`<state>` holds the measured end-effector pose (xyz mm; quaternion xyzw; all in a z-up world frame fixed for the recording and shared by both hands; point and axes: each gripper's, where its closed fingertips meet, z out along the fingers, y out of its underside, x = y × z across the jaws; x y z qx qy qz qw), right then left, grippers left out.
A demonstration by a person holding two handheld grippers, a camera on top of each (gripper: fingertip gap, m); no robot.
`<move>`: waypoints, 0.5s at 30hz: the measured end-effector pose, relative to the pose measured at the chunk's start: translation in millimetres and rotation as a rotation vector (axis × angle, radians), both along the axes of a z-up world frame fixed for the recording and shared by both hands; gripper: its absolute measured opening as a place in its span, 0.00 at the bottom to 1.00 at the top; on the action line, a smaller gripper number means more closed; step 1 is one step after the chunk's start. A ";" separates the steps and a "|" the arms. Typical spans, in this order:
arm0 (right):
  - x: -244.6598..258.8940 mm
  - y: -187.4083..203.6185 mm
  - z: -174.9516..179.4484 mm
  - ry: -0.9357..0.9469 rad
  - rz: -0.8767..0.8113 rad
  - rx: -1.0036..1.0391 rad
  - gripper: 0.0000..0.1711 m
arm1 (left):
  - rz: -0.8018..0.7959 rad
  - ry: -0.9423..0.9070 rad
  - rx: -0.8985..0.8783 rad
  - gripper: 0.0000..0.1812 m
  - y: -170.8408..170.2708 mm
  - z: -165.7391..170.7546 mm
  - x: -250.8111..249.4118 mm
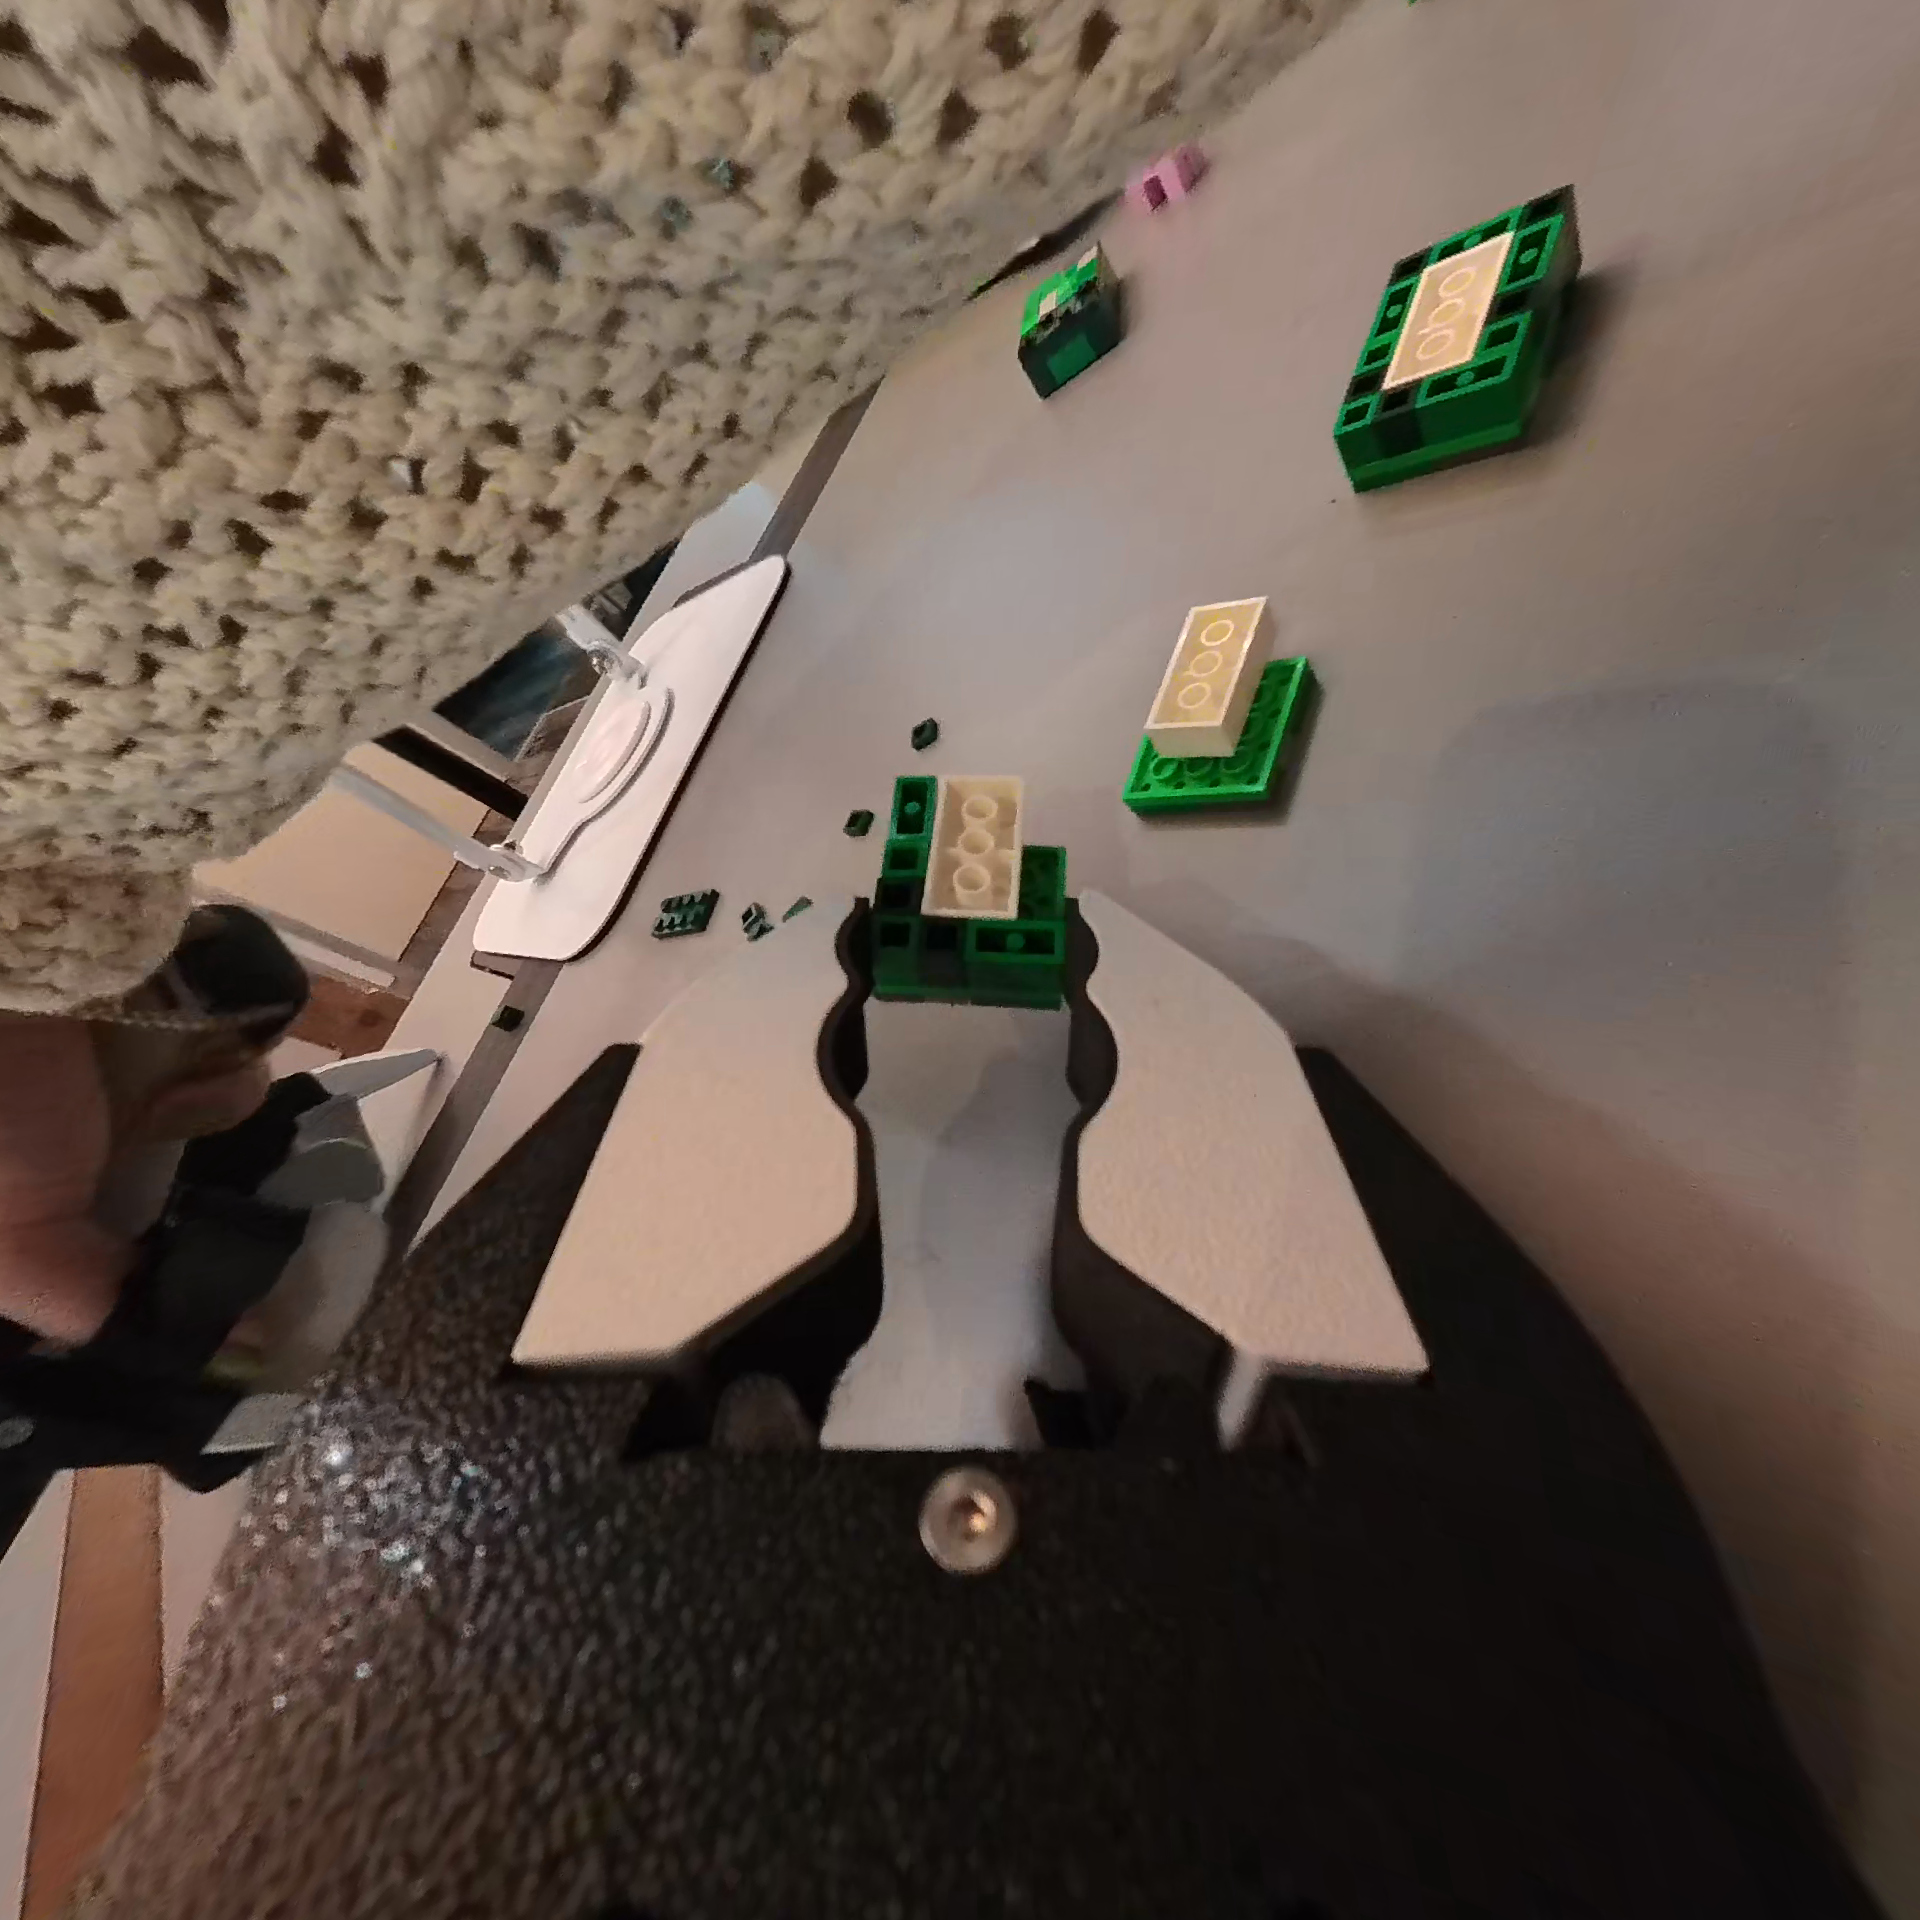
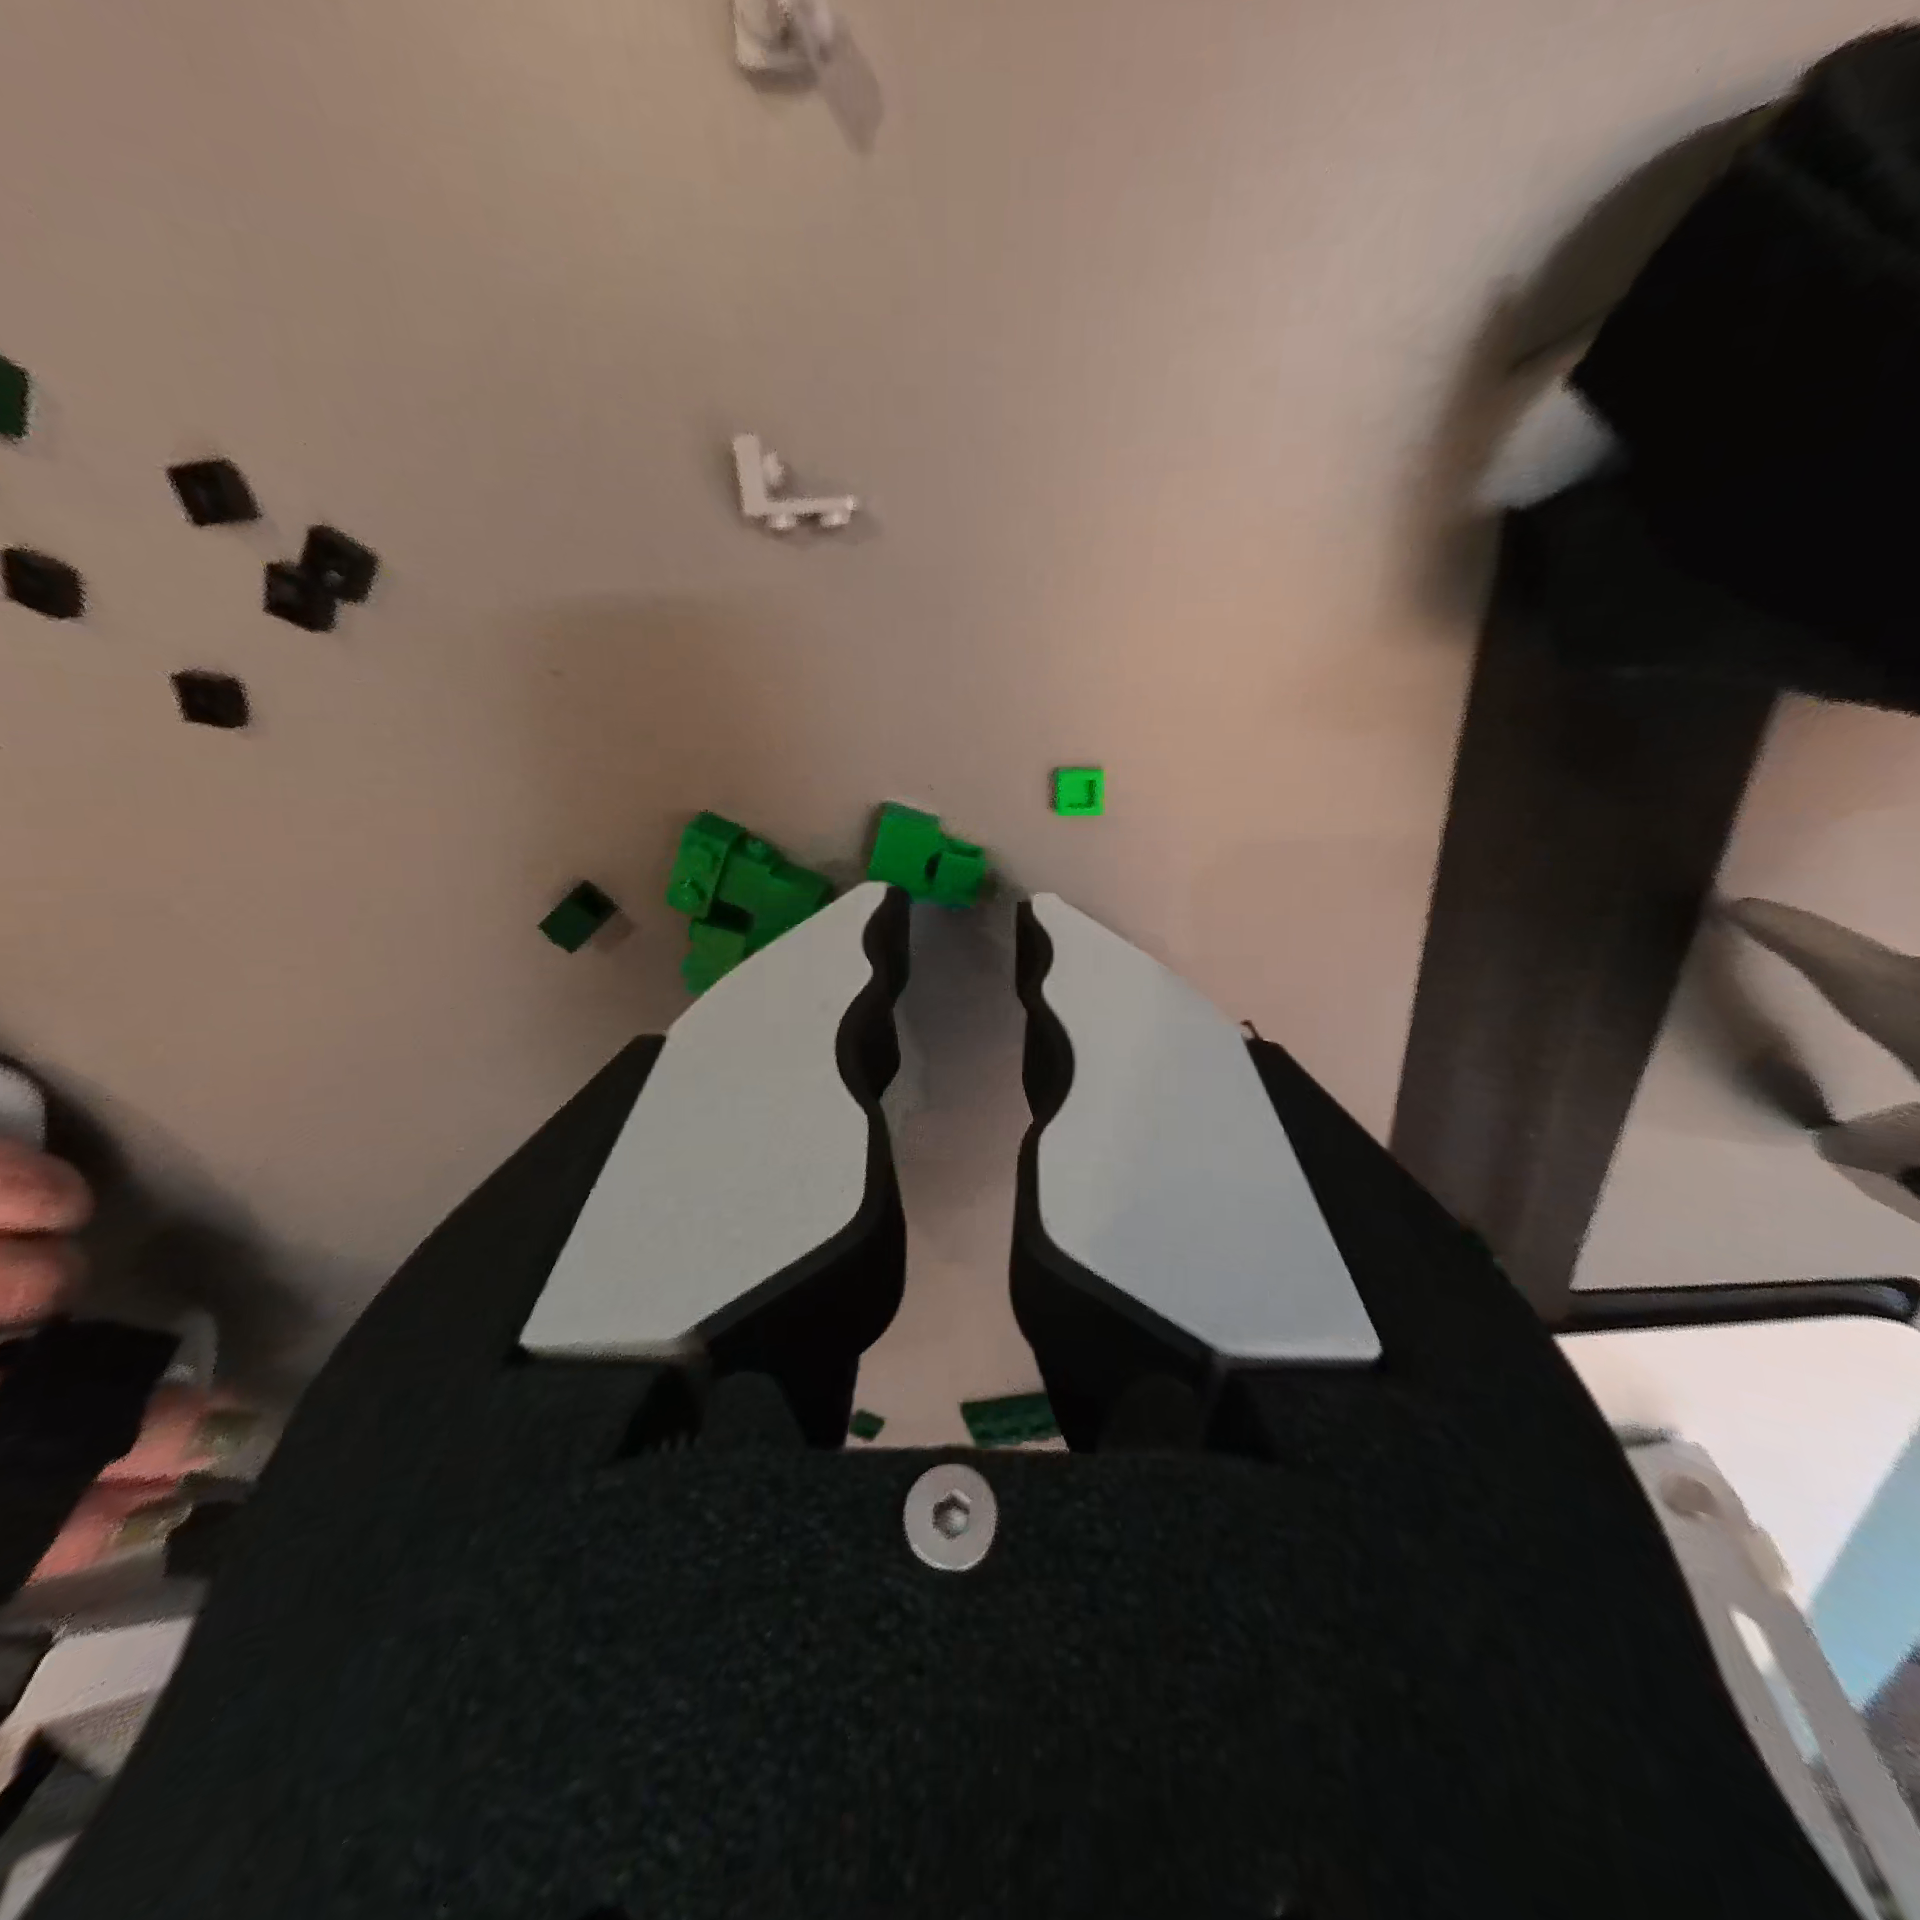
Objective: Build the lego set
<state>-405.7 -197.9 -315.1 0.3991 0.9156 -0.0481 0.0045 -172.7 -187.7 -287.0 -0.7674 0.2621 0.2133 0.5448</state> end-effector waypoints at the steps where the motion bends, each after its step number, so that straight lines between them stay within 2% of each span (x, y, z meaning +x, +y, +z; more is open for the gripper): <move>1: -3.3 1.4 0.8 0.020 0.000 0.011 0.11 | -0.001 0.002 -0.002 0.19 0.0 -0.4 0.2; 7: -7.0 10.1 0.5 0.027 -0.006 0.070 0.10 | -0.003 0.007 -0.007 0.19 -0.1 -1.4 0.4; 15: -7.6 -3.6 -0.8 -0.018 -0.063 -0.013 0.09 | -0.008 0.013 -0.011 0.19 -0.3 -2.4 0.9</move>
